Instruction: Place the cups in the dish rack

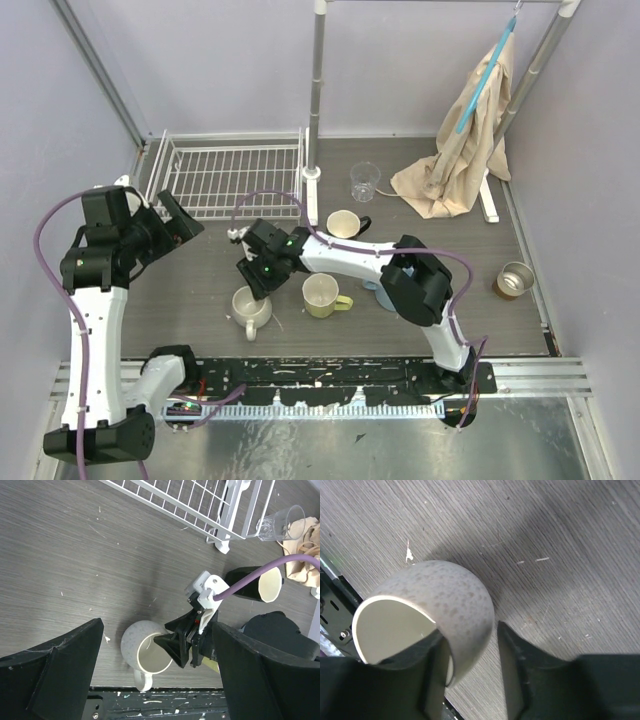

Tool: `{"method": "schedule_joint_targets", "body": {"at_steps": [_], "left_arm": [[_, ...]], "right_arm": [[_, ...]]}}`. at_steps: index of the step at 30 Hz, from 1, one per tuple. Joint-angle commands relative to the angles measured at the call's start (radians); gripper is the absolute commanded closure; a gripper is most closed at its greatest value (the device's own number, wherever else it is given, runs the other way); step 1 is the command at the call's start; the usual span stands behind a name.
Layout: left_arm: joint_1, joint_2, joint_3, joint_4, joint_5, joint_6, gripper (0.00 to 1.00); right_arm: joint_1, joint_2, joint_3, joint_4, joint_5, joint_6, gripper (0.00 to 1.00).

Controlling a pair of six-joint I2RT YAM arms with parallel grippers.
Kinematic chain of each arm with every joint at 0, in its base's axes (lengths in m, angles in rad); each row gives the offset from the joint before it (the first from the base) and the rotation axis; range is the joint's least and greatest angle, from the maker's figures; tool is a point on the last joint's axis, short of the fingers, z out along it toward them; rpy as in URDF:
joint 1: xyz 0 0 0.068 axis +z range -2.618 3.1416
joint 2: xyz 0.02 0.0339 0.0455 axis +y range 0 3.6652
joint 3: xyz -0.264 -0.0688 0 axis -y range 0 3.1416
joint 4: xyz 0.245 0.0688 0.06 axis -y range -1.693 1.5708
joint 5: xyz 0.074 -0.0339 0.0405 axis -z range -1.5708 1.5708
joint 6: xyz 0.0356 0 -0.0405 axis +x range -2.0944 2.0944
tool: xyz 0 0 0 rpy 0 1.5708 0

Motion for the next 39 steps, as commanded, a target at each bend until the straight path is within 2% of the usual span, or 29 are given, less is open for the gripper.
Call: {"method": "schedule_joint_targets", "body": {"at_steps": [1, 2, 7, 14, 17, 21, 24, 29, 31, 33, 39], "left_arm": [[-0.002, 0.002, 0.038, -0.027, 0.022, -0.014, 0.02], [-0.002, 0.005, 0.037, -0.027, 0.031, -0.016, 0.02], [-0.002, 0.014, 0.036, -0.032, 0.074, -0.024, 0.02], [-0.002, 0.04, 0.069, -0.047, 0.212, -0.047, 0.01], [-0.002, 0.048, 0.082, -0.046, 0.313, -0.081, 0.05], [-0.002, 0.052, 0.088, -0.03, 0.47, -0.15, 0.02], [-0.002, 0.035, 0.028, 0.078, 0.616, -0.271, 0.01], [-0.003, -0.055, -0.164, 0.468, 0.766, -0.676, 0.0], [-0.012, -0.087, -0.234, 0.638, 0.763, -0.85, 0.0], [-0.042, -0.099, -0.272, 0.759, 0.732, -0.962, 0.0], [-0.268, -0.02, -0.26, 0.931, 0.572, -1.044, 0.0]], "right_arm": [[0.003, 0.01, -0.009, 0.058, 0.008, 0.01, 0.63], [0.003, 0.011, -0.011, 0.058, 0.011, 0.009, 0.72], [0.003, -0.004, -0.029, 0.071, 0.022, 0.002, 0.99], [-0.074, -0.193, -0.137, 0.142, -0.006, 0.062, 0.99], [-0.126, -0.279, -0.147, 0.147, -0.007, 0.079, 0.99], [-0.209, -0.402, -0.163, 0.174, -0.01, 0.116, 0.99], [-0.278, -0.494, -0.178, 0.207, -0.011, 0.149, 0.99], [-0.395, -0.605, -0.17, 0.267, -0.015, 0.182, 0.99], [-0.415, -0.635, -0.178, 0.309, -0.005, 0.195, 0.99], [-0.417, -0.665, -0.204, 0.369, 0.01, 0.216, 0.99], [-0.417, -0.707, -0.285, 0.524, 0.003, 0.298, 0.99]]}}
